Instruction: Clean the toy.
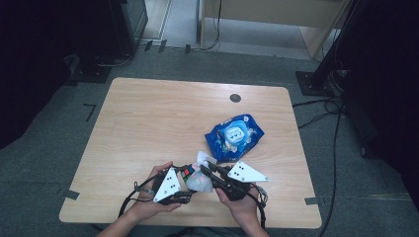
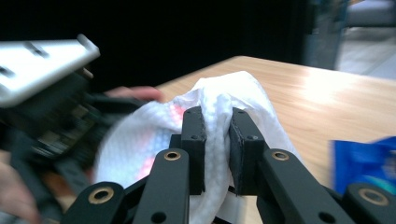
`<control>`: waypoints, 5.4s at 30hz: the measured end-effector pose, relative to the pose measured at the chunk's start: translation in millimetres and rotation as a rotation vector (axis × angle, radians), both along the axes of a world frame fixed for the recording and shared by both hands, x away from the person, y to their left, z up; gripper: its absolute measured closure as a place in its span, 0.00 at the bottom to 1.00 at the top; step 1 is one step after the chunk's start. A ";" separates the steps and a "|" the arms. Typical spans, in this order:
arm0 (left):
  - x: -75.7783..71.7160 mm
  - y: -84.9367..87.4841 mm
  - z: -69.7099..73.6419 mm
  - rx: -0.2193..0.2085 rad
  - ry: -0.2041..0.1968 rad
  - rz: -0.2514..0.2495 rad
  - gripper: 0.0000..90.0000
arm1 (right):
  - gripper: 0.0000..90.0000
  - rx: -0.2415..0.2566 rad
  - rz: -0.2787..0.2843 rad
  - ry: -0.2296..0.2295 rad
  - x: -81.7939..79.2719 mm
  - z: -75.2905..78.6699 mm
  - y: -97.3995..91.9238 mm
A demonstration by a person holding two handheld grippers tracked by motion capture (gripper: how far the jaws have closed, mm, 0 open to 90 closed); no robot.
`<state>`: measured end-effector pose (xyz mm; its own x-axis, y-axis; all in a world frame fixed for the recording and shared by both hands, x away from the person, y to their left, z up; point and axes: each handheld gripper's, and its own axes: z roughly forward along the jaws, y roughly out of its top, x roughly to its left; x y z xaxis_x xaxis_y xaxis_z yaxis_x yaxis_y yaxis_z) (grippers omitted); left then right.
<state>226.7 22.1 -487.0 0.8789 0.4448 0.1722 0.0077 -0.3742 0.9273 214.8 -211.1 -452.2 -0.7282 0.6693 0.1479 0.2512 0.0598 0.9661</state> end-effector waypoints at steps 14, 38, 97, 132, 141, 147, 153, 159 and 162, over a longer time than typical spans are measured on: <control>9.5 11.5 -0.4 -0.026 0.019 0.053 0.37 | 0.87 -0.116 -0.170 0.066 19.0 -6.0 -57.8; 22.1 26.7 -0.7 -0.064 0.054 0.123 0.37 | 0.58 -0.220 -0.342 0.190 31.2 -28.5 -92.9; -0.2 -15.6 0.1 0.035 -0.041 0.085 0.32 | 0.38 0.001 -0.091 0.402 6.6 0.1 24.1; 35.1 21.5 20.7 -0.324 0.345 0.094 0.37 | 0.30 0.010 -0.148 0.119 -13.0 -26.2 60.0; 35.3 19.1 19.4 -0.338 0.373 0.100 0.37 | 0.37 -0.038 -0.182 0.085 -13.1 -27.6 57.9; 35.4 21.6 20.3 -0.356 0.385 0.102 0.36 | 0.37 -0.096 -0.184 0.003 -14.5 -28.3 59.6; 27.8 9.9 13.4 -0.345 0.377 0.100 0.37 | 0.34 -0.038 -0.203 0.074 -12.5 -30.0 59.5; 26.8 7.6 15.5 -0.341 0.353 0.094 0.35 | 0.37 -0.018 -0.206 0.112 -10.3 -30.3 53.4; 29.7 16.9 20.5 -0.389 0.347 0.072 0.32 | 0.37 -0.041 -0.188 0.114 -9.4 -29.6 52.8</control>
